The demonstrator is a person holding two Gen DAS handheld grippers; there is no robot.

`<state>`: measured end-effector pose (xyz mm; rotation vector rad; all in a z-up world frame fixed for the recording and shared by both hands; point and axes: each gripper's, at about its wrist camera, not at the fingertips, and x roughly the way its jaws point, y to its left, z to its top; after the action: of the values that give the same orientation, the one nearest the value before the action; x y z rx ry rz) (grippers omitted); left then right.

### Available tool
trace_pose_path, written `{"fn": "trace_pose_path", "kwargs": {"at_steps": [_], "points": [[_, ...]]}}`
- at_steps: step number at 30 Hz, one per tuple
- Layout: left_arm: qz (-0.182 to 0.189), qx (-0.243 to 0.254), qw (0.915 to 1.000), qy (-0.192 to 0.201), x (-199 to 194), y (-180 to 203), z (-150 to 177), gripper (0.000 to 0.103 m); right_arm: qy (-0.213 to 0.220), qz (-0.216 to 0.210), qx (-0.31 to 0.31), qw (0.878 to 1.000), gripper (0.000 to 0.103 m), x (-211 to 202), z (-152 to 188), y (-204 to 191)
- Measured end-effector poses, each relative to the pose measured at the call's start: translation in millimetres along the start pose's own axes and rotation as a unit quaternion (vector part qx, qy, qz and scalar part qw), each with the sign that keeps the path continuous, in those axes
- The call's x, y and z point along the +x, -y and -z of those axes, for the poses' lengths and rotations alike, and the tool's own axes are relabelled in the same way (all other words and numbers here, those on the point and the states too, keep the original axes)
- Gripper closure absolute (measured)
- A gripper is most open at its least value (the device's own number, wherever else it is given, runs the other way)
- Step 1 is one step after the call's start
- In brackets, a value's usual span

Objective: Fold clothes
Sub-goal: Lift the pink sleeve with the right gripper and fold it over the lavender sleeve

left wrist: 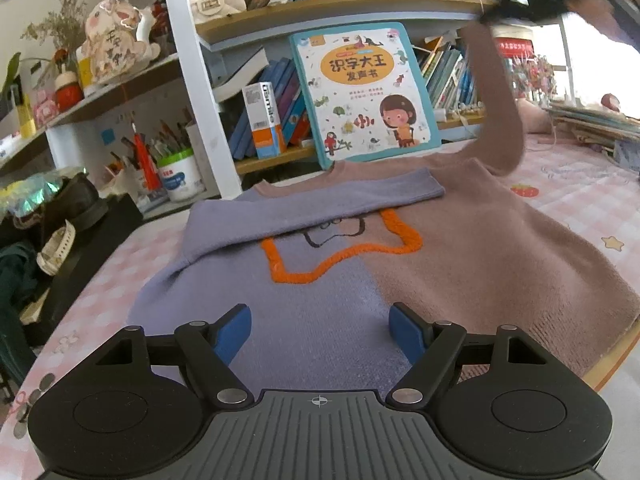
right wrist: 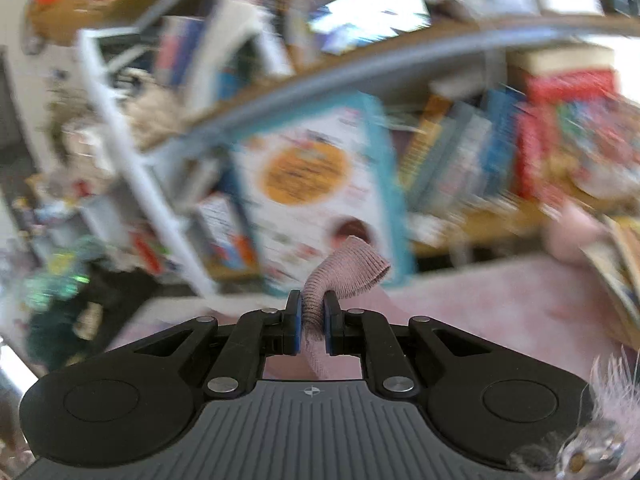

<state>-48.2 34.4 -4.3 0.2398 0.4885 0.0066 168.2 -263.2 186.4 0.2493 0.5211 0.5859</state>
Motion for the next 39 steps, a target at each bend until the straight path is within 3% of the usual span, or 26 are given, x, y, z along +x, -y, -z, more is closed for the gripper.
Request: {"fn": "trace_pose_path", "kwargs": {"at_steps": [4,9,19,27,30,32,39], "points": [[-0.002,0.0,1.0,0.004,-1,0,0,0.024,-0.002,-0.053,-0.035,0.998,0.094,34,-16,-51],[-0.002,-0.01,0.9999,0.005,-1,-4,0,0.024,-0.029,-0.08,-0.074,0.994,0.094,81,-17,-99],[-0.004,-0.016,0.9999,0.002,-1,-5,0,0.024,-0.077,-0.126,-0.079,0.986,0.094,150,6,-154],[-0.008,-0.013,0.9999,0.0,-1,-5,0,0.024,-0.12,-0.12,-0.067,0.983,0.093,194,29,-167],[-0.008,-0.014,0.9999,-0.002,0,-5,0,0.024,-0.128,-0.123,-0.053,0.983,0.081,202,35,-163],[-0.008,-0.015,0.9999,-0.003,0,-6,0,0.024,-0.124,-0.128,-0.046,0.983,0.061,199,38,-159],[-0.007,-0.015,0.9998,-0.004,1,-7,0,0.023,-0.131,-0.137,-0.065,0.98,0.06,157,60,-136]]}}
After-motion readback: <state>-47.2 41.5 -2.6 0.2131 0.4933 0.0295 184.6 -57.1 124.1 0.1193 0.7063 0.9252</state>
